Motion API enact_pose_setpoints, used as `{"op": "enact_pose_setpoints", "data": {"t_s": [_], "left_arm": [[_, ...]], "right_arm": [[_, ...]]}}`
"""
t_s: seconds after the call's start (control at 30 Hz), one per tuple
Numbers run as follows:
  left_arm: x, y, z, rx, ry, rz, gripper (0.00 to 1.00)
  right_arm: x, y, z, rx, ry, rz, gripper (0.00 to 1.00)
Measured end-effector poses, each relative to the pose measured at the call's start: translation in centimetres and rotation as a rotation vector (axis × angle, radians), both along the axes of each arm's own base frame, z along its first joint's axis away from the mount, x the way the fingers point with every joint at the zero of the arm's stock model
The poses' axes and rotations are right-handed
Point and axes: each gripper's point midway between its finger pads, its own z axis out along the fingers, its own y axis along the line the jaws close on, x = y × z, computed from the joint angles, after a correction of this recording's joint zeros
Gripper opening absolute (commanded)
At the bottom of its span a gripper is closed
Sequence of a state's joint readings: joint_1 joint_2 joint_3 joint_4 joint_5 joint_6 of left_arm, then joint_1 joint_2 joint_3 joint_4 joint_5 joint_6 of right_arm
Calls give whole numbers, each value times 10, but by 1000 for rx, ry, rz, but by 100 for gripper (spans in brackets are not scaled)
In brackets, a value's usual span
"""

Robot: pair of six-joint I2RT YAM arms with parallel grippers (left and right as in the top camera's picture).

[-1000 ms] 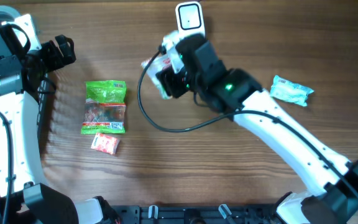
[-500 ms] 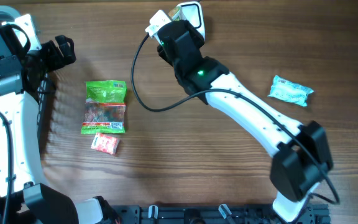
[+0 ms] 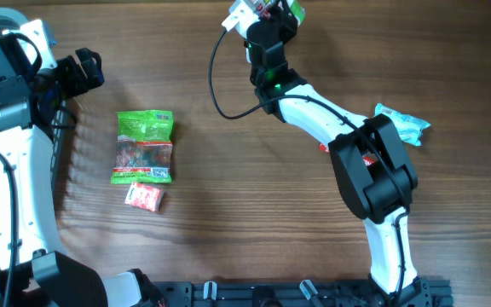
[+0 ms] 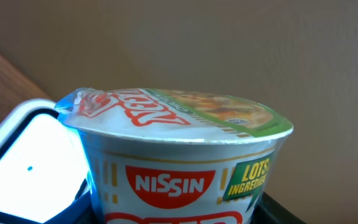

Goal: Scan the item barcode
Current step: 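Hold the noodle cup in front of the scanner window, then carry the noodle cup right and release it on the table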

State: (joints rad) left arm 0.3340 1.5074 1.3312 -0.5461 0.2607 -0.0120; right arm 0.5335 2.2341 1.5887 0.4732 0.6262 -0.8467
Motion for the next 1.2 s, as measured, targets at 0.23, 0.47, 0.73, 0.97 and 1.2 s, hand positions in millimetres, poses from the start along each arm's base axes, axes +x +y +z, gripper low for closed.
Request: {"op": "enact_pose_setpoints", "data": {"t_s": [0.23,0.47,0.73,0.97,1.2], "left_arm": [[0,0,0,0,0,0,100],[0,0,0,1,-1,0,100],[0,0,-1,-1,2,0,100],[0,0,0,0,0,0,100],[0,0,0,0,0,0,100]], "right_arm": [[-3,2,0,130,-16,-35,56],[-46,-3,65,165,74,-35,52],[-151,-42,77,338,461,-73,49],[-225,-67,-25,406,854,-262,49],[-283,-118,-130,376,1033,-469,54]]}}
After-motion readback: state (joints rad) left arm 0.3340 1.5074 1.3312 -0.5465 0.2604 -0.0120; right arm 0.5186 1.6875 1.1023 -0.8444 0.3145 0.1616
